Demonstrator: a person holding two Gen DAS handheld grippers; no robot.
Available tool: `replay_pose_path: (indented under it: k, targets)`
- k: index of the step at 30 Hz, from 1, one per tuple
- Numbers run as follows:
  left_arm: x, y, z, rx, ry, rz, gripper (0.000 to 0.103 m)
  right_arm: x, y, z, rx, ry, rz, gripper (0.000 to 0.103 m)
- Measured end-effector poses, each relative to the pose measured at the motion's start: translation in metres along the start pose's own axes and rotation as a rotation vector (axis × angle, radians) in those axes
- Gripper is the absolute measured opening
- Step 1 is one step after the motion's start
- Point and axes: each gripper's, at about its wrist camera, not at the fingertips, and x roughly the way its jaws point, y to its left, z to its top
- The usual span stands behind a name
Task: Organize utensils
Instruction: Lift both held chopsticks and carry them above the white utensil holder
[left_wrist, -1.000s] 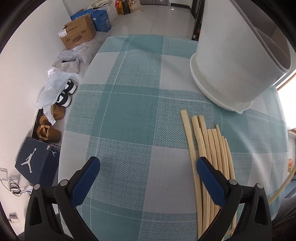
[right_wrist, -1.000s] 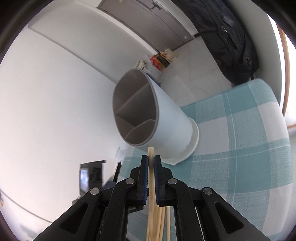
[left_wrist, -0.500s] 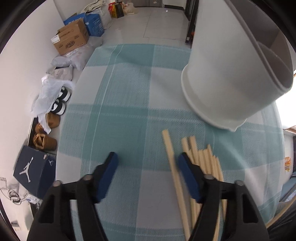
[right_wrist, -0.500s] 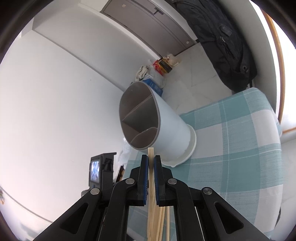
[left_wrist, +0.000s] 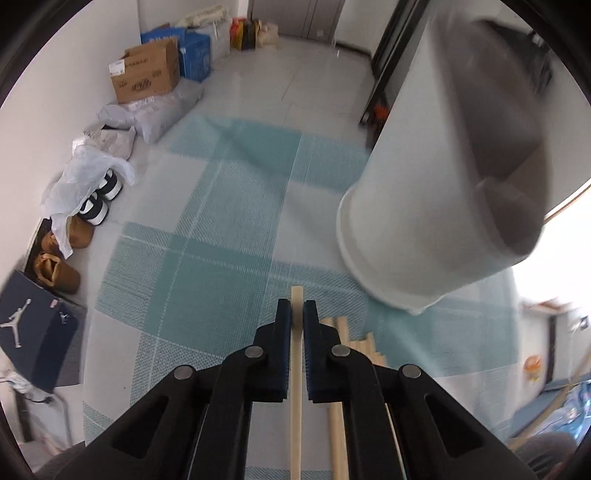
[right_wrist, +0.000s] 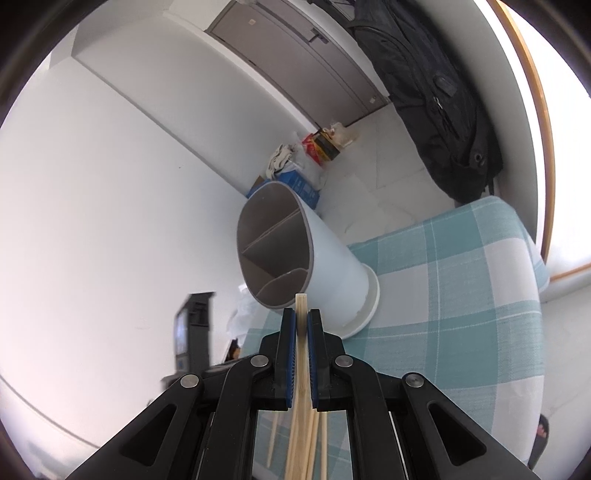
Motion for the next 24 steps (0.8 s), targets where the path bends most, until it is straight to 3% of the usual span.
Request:
replay_pose_path:
  k: [13,24]
  targets:
    - [-0.093,-0.022,-0.016,0.054,-0.288,-0.127,0.002,-0.007,0.046,-0.012,-0.205,-0.081,-0.042,0.005]
    - [-0.124,-0.032,-0.017,0.158,-0.338,-0.158,0.002,-0.015,0.081,-0.007,-0.321,-0.148,-0.066,0.005]
